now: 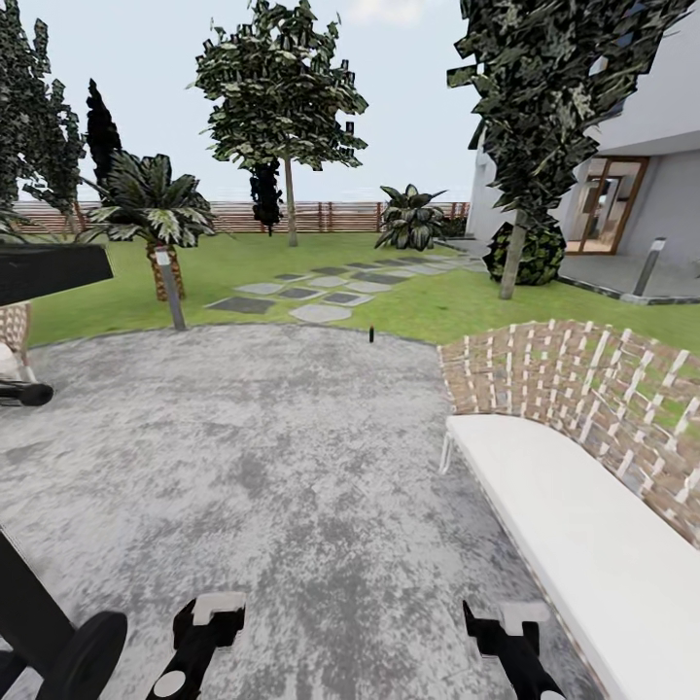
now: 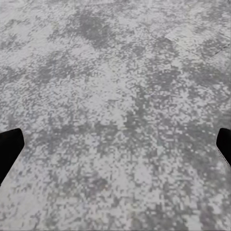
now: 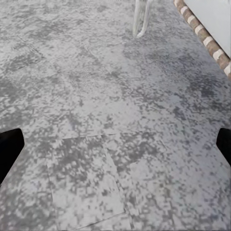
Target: In the garden, pick up the pesticide atomizer on the floor and spray pesticide onto both trees until each tree trunk is fully covered.
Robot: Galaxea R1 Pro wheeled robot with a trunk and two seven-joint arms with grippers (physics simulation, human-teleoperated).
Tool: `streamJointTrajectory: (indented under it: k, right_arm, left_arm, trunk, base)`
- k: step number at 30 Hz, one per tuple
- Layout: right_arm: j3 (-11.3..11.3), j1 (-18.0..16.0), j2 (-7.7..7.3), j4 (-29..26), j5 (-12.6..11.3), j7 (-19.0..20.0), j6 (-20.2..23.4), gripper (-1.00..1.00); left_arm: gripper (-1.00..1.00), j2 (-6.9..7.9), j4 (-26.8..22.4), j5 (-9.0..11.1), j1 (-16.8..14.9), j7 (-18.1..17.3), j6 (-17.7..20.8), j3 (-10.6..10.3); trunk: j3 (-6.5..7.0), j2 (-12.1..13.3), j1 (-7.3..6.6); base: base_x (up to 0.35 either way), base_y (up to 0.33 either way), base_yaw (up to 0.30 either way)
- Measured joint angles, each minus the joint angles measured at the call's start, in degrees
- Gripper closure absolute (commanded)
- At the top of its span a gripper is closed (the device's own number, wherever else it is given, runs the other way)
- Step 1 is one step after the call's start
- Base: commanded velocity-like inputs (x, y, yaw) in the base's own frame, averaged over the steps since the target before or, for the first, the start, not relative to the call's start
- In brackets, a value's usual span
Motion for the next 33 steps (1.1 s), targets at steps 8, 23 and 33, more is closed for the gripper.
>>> streamJointTrajectory:
  k: [8,23,33]
  right_arm:
    - [0.0,0.0,-0.02,0.0,0.0,0.0,0.0,-1.00]
    - [0.0,0.0,0.00,0.0,0.0,0.0,0.0,-1.00]
    - [0.0,0.0,-0.01,0.0,0.0,0.1,0.0,-1.00]
  left_arm:
    - [-1.00,-0.01,0.0,0.0,0.0,0.0,0.0,0.0]
    - [-1.00,-0.09,0.0,0.0,0.0,0.0,0.0,0.0]
    - [-1.00,-0.09,0.0,0.0,0.0,0.0,-0.1,0.0]
  trunk:
    - [0.00,0.0,0.00]
    - [0.00,0.0,0.00]
    - [0.00,0.0,0.00]
  base:
    - [0.340,0.000,0.000]
    - [0.340,0.000,0.000]
    - [0.340,0.000,0.103]
